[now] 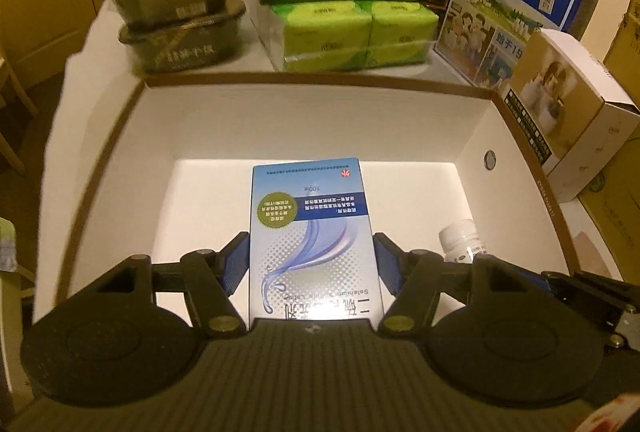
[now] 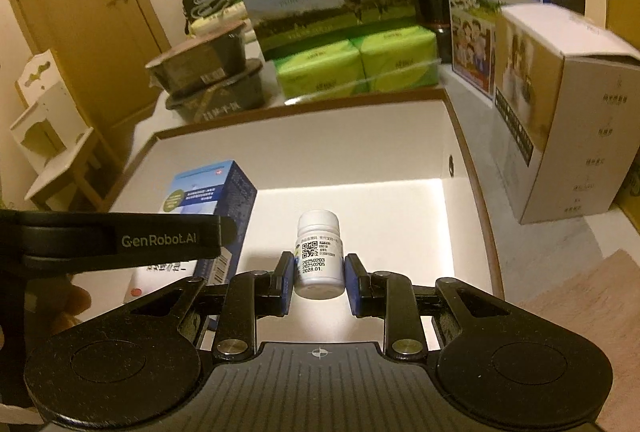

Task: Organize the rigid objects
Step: 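Carry the medicine box and pill bottle into the brown box and open both tools, then withdraw both tools from the box back toward the item pile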

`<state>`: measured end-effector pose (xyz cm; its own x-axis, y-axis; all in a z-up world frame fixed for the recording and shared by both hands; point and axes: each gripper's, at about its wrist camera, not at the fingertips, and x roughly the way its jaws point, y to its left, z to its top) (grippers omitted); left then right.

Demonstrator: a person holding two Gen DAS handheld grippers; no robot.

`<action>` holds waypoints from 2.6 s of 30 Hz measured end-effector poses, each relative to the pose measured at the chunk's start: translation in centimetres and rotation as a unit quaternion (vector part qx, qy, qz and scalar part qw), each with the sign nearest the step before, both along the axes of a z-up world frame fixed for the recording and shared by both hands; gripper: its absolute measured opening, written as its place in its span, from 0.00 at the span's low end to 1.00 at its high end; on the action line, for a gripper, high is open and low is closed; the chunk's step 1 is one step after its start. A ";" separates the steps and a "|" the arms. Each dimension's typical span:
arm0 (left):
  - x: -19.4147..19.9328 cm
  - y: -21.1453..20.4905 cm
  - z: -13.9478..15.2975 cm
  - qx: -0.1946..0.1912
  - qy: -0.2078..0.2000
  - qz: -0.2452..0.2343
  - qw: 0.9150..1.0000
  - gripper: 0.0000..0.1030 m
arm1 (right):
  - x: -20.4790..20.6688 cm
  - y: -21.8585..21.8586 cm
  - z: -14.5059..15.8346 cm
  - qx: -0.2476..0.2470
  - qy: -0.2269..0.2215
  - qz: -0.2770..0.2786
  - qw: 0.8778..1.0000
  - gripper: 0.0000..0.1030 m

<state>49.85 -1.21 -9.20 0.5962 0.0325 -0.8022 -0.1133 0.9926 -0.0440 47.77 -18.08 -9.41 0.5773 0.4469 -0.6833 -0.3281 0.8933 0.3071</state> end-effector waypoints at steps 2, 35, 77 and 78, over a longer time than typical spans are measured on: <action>0.2 0.0 -0.4 0.003 0.003 -0.003 1.000 0.62 | 0.2 0.0 -0.4 -0.002 0.002 0.000 1.000 0.26; -8.8 3.0 4.5 0.026 -0.015 -0.016 0.999 0.66 | -6.4 -1.9 4.0 0.023 -0.023 -0.013 0.999 0.56; -26.7 1.1 7.0 0.025 -0.028 -0.048 0.998 0.66 | -23.2 -4.2 6.9 0.030 -0.023 -0.010 0.999 0.62; -27.0 1.1 6.8 0.025 -0.028 -0.049 0.998 0.66 | -23.4 -4.2 6.9 0.031 -0.022 -0.009 0.999 0.63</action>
<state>22.82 -0.13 -2.37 0.6417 0.0109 -0.7669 -0.0150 0.9999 0.0016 24.38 -22.29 -2.53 0.6143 0.4764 -0.6290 -0.3267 0.8792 0.3468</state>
